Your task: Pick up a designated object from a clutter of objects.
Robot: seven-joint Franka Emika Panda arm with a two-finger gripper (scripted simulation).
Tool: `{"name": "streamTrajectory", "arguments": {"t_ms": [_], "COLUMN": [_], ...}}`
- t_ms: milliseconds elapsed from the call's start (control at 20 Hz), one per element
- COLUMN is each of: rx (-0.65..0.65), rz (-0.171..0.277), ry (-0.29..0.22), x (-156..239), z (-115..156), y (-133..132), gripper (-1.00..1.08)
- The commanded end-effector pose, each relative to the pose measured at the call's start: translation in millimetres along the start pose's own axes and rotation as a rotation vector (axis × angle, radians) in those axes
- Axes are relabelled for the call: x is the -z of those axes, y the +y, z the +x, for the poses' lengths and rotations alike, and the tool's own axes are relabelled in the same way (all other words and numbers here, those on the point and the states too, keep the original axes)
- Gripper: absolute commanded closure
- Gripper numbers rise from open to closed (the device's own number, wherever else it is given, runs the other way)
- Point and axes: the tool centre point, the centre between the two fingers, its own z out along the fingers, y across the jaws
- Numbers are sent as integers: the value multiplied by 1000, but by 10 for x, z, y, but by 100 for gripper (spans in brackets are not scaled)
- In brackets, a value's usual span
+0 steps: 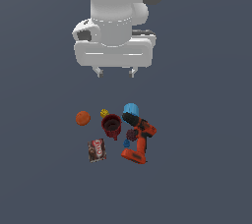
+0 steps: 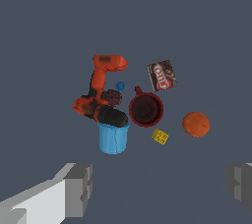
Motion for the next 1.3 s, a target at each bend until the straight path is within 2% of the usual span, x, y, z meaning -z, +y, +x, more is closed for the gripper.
{"name": "streamTrajectory", "arguments": {"t_ms": [0, 400, 750, 1250], "rx": [0, 7, 13, 118], "rz": [0, -2, -3, -11], "ry": [0, -27, -28, -53], "x": [0, -35, -47, -281], "z": [0, -65, -55, 76], "y": [0, 20, 23, 78], "gripper": [-20, -20, -20, -20]}}
